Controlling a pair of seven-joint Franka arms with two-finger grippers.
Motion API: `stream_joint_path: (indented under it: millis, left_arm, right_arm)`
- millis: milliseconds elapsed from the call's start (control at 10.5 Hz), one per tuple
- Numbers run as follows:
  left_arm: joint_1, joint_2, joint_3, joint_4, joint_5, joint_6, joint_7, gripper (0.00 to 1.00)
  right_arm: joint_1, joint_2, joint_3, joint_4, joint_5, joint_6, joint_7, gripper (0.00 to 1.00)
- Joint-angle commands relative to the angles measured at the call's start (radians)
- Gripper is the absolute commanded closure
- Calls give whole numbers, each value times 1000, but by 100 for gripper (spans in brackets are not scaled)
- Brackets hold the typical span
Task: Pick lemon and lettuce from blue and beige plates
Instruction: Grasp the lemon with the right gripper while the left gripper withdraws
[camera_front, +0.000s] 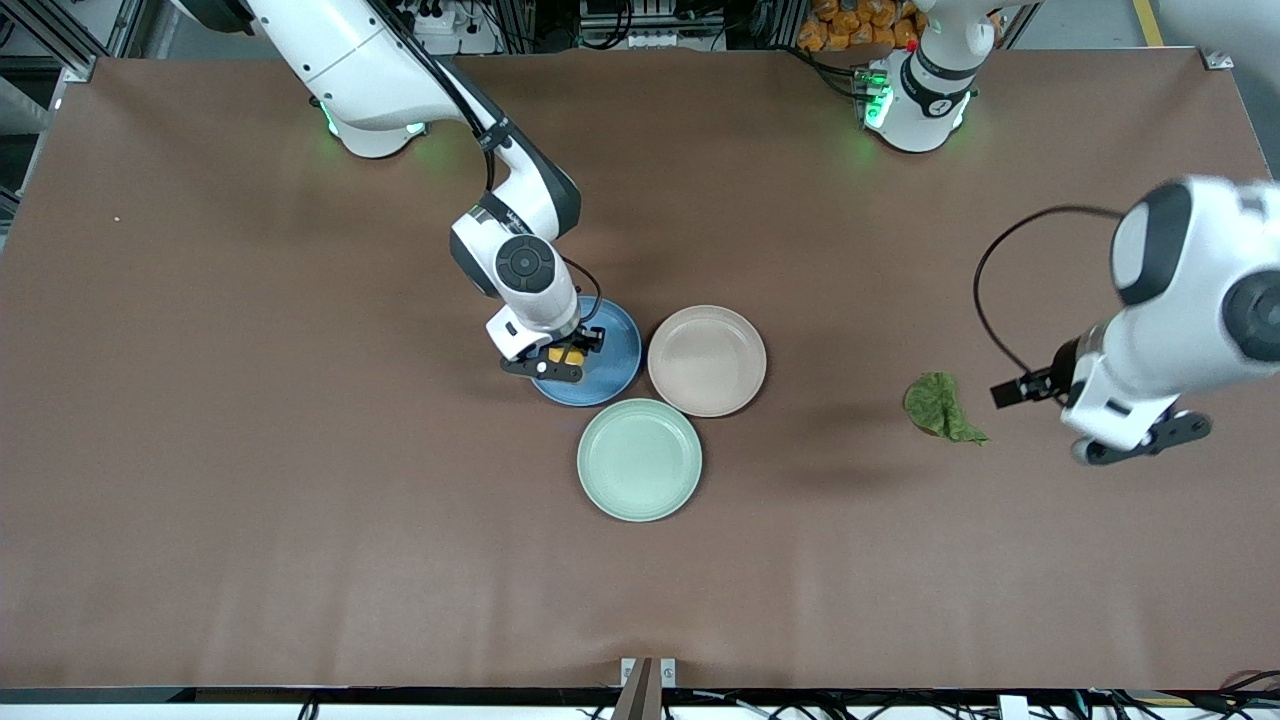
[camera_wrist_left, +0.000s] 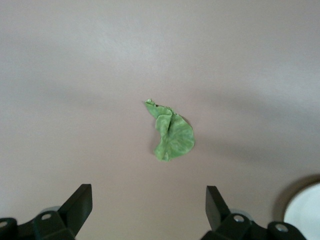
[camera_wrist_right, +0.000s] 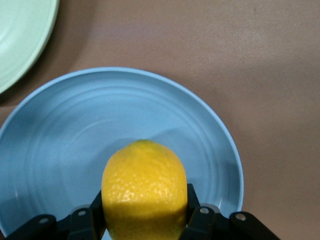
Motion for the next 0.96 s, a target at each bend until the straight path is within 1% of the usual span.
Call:
stream_joint_path:
  millis: [0, 96, 287, 478, 669, 860]
  left_arm:
    - [8, -131, -22, -30, -11, -48, 25, 0]
    - [10, -163, -20, -30, -31, -77, 31, 0]
    - [13, -211, -17, -30, -58, -91, 60, 0]
    - [60, -252, -18, -38, -112, -93, 162, 0]
    - [69, -269, -14, -38, -115, -93, 253, 0]
    - [68, -285, -11, -40, -115, -99, 259, 0]
  right_arm:
    - [-18, -31, 10, 15, -29, -34, -4, 71]
    - [-26, -46, 10, 21, -25, -57, -32, 72]
    - [-50, -86, 10, 30, -15, -120, -86, 72]
    - [-96, -126, 10, 30, -9, -174, -161, 72]
    - [-155, -157, 8, 25, -3, -189, -247, 72]
    - [-217, -182, -2, 18, -1, -211, -383, 72]
